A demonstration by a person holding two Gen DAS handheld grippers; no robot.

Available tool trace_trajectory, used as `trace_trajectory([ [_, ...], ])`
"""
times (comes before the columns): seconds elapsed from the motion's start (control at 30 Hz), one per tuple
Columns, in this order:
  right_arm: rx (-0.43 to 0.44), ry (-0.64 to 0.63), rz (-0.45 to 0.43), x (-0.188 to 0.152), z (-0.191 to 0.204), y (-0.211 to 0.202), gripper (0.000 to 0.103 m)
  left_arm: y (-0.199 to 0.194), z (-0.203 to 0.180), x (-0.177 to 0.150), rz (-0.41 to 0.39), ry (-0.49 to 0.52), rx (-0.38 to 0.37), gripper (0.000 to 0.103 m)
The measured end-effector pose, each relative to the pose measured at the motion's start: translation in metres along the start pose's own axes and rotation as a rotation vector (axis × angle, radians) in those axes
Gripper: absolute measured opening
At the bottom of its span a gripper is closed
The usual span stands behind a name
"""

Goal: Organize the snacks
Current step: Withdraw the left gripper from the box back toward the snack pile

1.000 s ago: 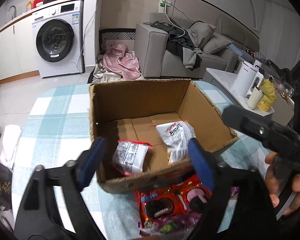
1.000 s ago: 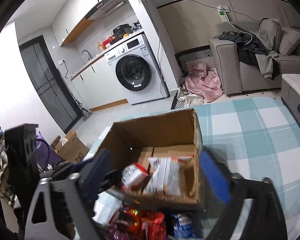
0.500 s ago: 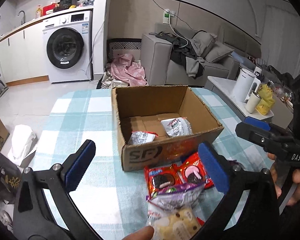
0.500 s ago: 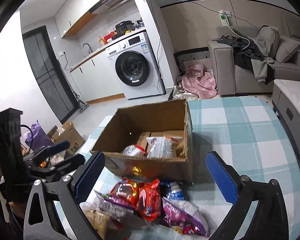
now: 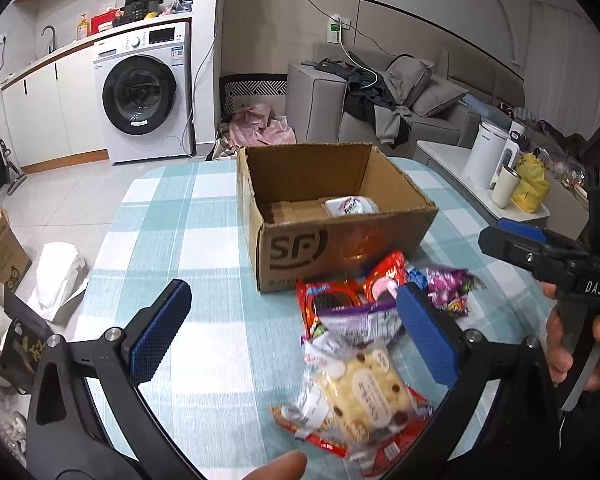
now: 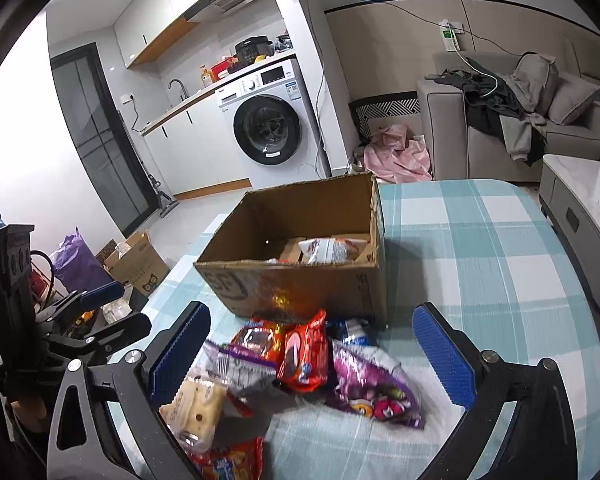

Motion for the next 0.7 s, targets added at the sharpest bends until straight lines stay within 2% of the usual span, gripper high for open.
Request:
trace_trajectory([
  [0.1,-0.021,0.001,0.006,-0.007,-0.001,-0.005,0.103,-0.007,-0.001,-0.008,0.002,0.005,0.001,0.102],
  [0.7,-0.013,-0.004,0.043,-0.059,0.011,-0.024,0.103,-0.034,-0.003,-0.059,0.007,0.006,-0.024,0.102],
])
Point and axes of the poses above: each gripper's, at about its wrist camera, not at the fingertips, and y roughly the way its jaws point, z to its left, x to its top, the point moved 8 cm from there along y, roughly the way its jaws point, and after that the axes turned 1 degree about -y, right-handed, at the moved point
